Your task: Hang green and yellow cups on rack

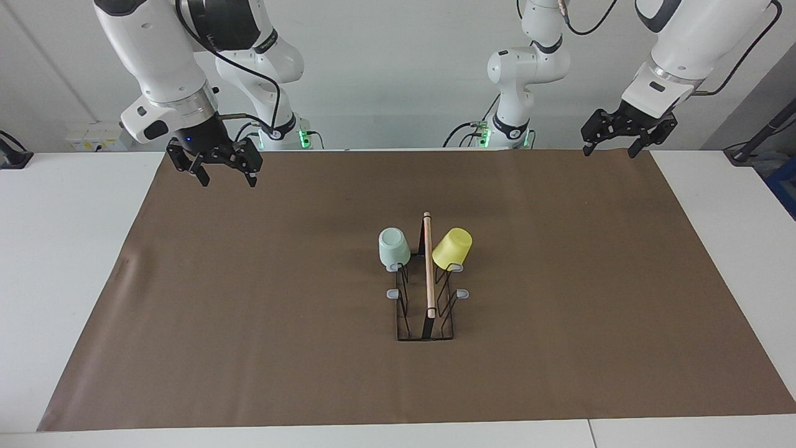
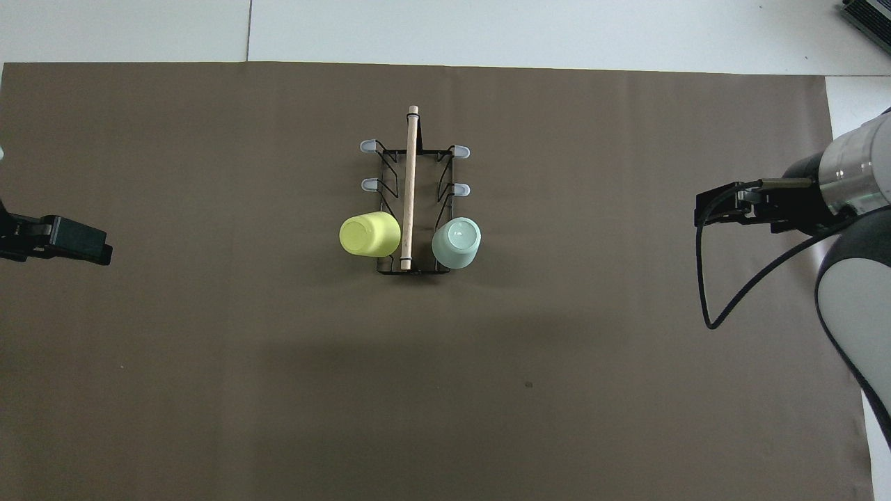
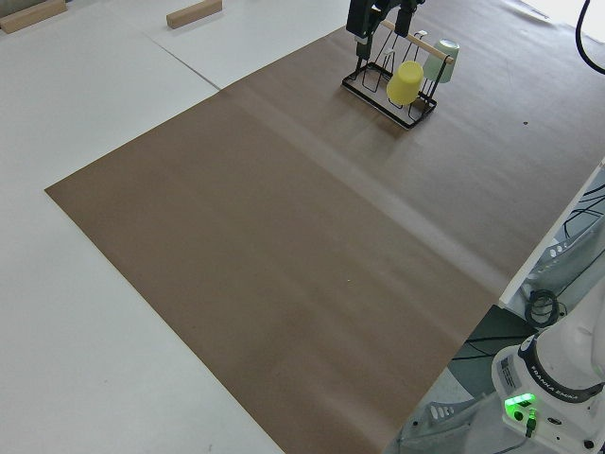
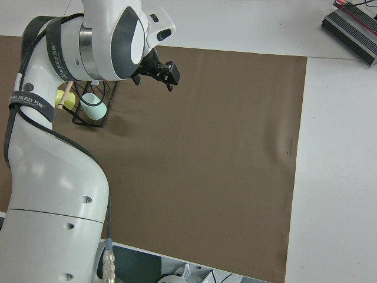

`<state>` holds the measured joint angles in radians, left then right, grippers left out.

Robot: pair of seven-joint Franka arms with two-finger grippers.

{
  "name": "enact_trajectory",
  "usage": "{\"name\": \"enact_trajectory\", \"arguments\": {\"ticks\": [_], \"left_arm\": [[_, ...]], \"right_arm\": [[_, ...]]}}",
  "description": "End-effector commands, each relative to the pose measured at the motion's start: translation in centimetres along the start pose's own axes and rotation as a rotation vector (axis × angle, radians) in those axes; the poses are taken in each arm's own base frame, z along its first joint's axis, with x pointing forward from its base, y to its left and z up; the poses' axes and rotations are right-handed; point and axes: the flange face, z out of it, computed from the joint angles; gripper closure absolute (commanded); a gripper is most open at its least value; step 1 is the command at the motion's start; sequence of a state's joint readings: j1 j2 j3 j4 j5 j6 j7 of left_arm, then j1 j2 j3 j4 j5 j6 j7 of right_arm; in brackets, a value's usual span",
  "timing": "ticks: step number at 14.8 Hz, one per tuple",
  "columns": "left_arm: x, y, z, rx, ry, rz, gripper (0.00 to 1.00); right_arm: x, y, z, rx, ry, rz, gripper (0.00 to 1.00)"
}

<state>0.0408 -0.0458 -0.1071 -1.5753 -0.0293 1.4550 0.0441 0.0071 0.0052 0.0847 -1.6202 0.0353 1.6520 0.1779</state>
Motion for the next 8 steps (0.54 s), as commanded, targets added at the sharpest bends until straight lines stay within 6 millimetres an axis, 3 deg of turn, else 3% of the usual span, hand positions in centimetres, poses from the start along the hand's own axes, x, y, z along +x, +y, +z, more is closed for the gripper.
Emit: {"name": "enact_trajectory", "arguments": {"ticks": [1,8], "left_arm": [[-0.79,0.16,-0.43,0.008,-0.006,0.012,0.00],[0.07,0.22,-0.70,0.007,0.057,0.014,0.00]], "right_arm": [[-0.47,0.29,-0.11,-0.024,0.023,0.017,0.00],[-0.46,0.37,-0.11,-0.024,0.023,0.019,0.00]]}}
